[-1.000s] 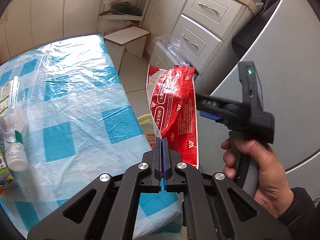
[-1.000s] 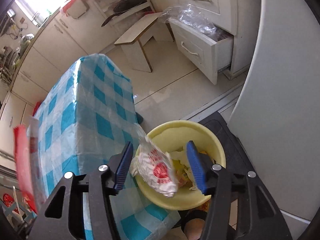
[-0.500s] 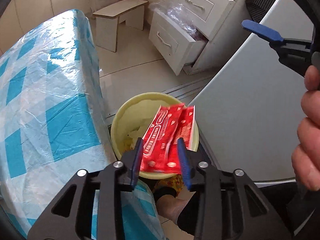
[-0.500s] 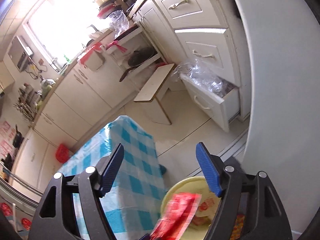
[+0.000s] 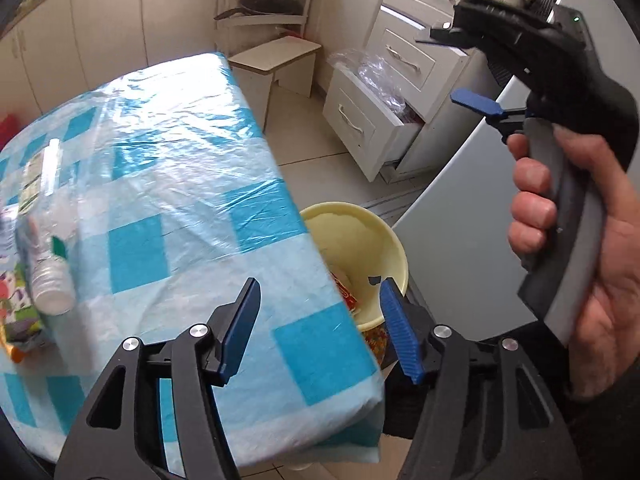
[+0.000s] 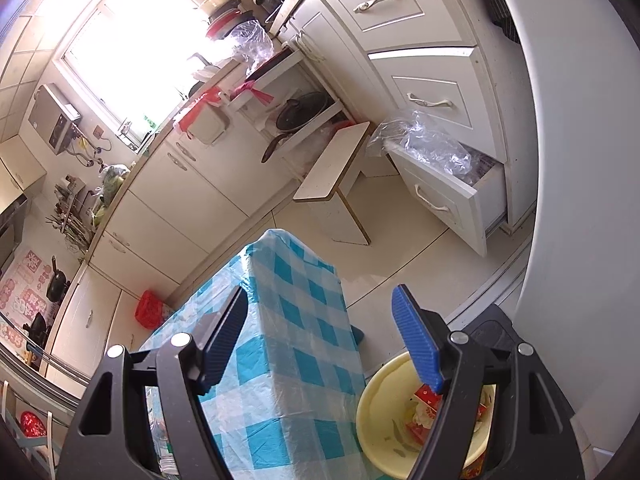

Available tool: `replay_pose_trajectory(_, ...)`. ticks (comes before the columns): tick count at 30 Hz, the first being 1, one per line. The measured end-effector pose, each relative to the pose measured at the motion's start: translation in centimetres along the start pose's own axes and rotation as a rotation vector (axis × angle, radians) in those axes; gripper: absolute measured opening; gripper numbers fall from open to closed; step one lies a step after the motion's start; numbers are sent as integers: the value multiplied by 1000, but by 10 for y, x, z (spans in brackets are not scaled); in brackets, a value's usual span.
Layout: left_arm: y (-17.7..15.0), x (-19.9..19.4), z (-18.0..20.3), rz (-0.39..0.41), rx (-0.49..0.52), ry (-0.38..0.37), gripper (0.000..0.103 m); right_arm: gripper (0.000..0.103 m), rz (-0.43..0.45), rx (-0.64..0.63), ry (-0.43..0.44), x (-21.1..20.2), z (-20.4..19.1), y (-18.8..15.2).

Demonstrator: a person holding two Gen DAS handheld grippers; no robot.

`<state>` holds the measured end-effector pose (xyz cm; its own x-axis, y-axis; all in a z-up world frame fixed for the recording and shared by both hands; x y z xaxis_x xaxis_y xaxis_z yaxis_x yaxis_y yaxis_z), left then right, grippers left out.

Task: Collect trash
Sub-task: 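Move both open tools back over the remaining trash on the table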

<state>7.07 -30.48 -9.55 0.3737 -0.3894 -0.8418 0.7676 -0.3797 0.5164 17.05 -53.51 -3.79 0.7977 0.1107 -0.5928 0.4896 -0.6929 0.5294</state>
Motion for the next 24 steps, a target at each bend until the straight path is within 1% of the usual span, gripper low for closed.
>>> replay_pose_trajectory(4, -21, -49, -32, 68, -32, 56, 66, 72, -3, -44, -1, 4, -20, -12)
replay_pose_trajectory(7, -36, -73, -56, 96, -71, 91, 69, 73, 6, -79, -1, 6, -36, -23)
replay_pose_trajectory(14, -72, -111, -112, 126, -179, 152, 70, 76, 19, -167, 2, 8, -69, -48)
replay_pose_trajectory(18, -87, -113, -125, 129, -210, 184, 71, 76, 4, -183, 18, 10, -81, -63)
replay_pose_trajectory(24, -99, -107, -135, 111, -245, 187, 71, 77, -17, -222, 30, 11, -95, -84)
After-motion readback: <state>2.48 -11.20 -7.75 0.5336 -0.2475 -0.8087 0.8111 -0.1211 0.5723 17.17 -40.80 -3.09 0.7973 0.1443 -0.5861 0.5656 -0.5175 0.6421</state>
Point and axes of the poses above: each gripper's, at about its wrist camera, not at the fingertips, and x roughly the way its jaws point, z to its right, y to its top, the point moved 7 cm from there along x, roughly the way its jaws point, and after that the axes turned 5 degrees about x, right-handed, at the moved point
